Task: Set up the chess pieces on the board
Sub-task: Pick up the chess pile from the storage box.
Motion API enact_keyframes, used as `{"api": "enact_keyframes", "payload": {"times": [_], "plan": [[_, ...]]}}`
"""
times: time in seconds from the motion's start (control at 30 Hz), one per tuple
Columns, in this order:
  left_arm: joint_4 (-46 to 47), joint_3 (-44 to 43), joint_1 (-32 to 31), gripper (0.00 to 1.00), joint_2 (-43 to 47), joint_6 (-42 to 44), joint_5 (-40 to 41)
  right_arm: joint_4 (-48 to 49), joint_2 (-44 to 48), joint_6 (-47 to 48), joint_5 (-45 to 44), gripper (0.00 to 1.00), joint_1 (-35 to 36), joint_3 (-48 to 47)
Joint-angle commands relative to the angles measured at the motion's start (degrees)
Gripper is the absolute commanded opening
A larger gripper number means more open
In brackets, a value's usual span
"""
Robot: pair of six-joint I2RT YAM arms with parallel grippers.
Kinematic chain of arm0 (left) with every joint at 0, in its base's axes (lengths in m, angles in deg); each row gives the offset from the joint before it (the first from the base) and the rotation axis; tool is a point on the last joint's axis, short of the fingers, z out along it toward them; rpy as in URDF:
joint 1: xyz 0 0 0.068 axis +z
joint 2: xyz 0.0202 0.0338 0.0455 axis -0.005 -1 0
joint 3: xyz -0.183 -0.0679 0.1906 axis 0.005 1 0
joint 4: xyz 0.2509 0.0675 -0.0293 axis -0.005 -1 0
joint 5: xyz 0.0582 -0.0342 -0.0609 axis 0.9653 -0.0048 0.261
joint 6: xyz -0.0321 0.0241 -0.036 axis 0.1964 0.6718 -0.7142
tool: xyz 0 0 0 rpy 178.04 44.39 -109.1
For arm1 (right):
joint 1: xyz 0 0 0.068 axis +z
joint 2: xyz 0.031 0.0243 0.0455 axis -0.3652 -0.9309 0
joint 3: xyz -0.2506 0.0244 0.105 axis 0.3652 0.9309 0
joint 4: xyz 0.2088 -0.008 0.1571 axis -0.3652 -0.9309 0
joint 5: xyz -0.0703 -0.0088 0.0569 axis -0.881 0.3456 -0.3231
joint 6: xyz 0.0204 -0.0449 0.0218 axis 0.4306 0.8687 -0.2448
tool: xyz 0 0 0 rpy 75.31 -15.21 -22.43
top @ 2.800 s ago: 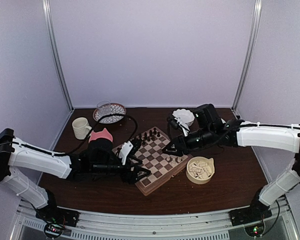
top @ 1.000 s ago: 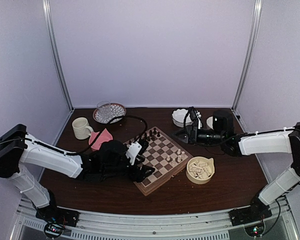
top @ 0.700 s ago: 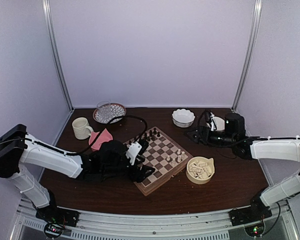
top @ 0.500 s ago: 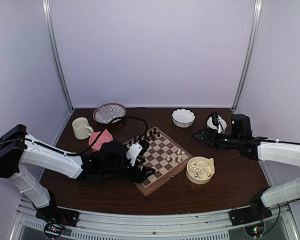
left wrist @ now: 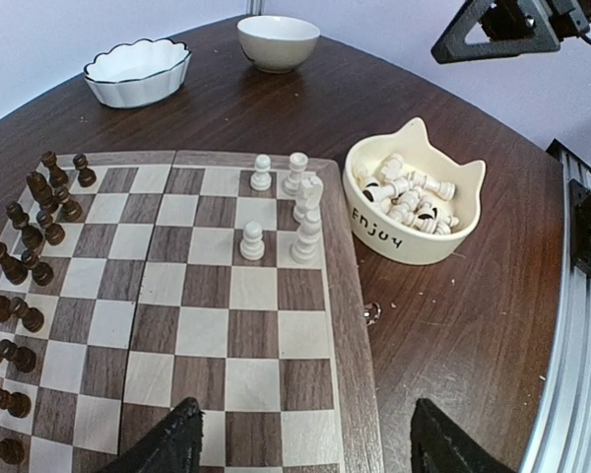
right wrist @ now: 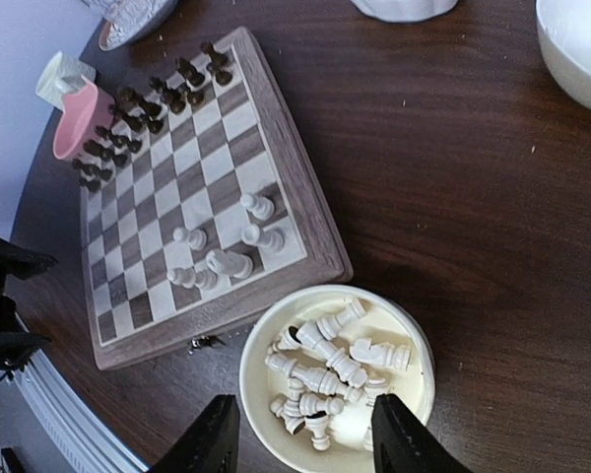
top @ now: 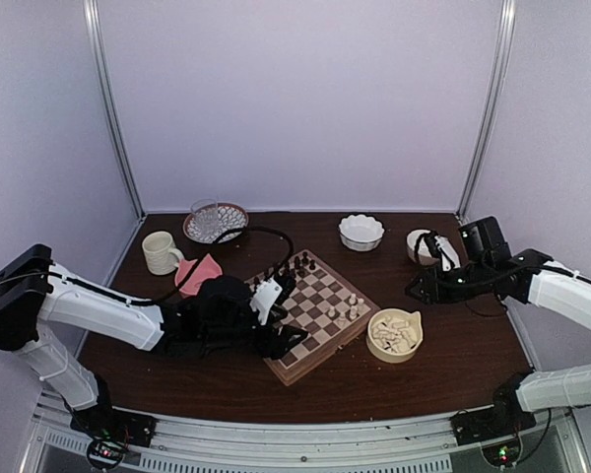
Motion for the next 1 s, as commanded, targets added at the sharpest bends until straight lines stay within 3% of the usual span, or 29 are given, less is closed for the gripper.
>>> {"api": "enact_keyframes", "payload": {"times": [0.0, 0.47, 0.97], "plan": [[0.0, -1.6, -0.5, 0.72, -0.3, 1.2, 0.7, -6.9, -4.9, 4.5, -3.4, 0.45, 2.4, -3.4], [-1.0, -2.3, -1.2, 0.71, -0.7, 1.2, -0.2, -8.4, -16.1, 6.2, -16.6, 0.34, 11.8, -6.3], [-1.8, -3.1, -1.3, 0.71, -1.3, 1.3, -1.0, -8.5, -30.6, 7.4, -24.3, 0.37, 18.9, -11.1]]}}
